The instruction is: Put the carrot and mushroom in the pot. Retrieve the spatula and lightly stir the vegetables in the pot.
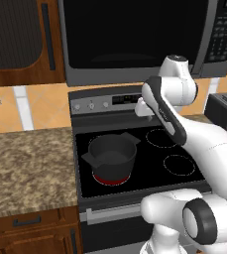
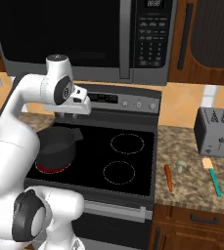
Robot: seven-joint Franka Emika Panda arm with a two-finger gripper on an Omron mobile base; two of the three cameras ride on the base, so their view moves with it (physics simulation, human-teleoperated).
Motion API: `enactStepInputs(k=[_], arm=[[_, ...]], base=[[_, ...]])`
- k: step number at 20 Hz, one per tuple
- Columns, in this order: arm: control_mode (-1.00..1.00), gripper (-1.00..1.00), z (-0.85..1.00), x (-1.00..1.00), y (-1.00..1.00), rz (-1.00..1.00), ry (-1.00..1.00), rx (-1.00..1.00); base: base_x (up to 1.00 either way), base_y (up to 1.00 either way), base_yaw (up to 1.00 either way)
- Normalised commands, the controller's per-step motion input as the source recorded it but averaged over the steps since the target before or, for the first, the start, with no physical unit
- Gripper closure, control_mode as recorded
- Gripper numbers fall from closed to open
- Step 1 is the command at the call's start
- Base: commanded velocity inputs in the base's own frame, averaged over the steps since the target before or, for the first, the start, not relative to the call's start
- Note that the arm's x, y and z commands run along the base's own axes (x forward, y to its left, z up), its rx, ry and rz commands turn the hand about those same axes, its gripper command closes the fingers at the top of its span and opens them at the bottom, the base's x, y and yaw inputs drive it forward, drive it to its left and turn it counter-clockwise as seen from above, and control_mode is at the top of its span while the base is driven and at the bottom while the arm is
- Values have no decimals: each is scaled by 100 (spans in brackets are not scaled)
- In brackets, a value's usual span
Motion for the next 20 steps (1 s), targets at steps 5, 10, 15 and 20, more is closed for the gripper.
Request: enactStepInputs(k=[5, 10, 15, 20], arm=[[-100, -100, -12, -50, -22, 0, 0, 0], [-100, -100, -39, -94, -54, 0, 0, -4], [-100, -100, -42, -64, -54, 0, 2, -3], [-100, -100, -52, 0, -86, -8, 11, -2]], base=[[0, 0, 0], [0, 0, 0], [0, 0, 0], [0, 0, 0]])
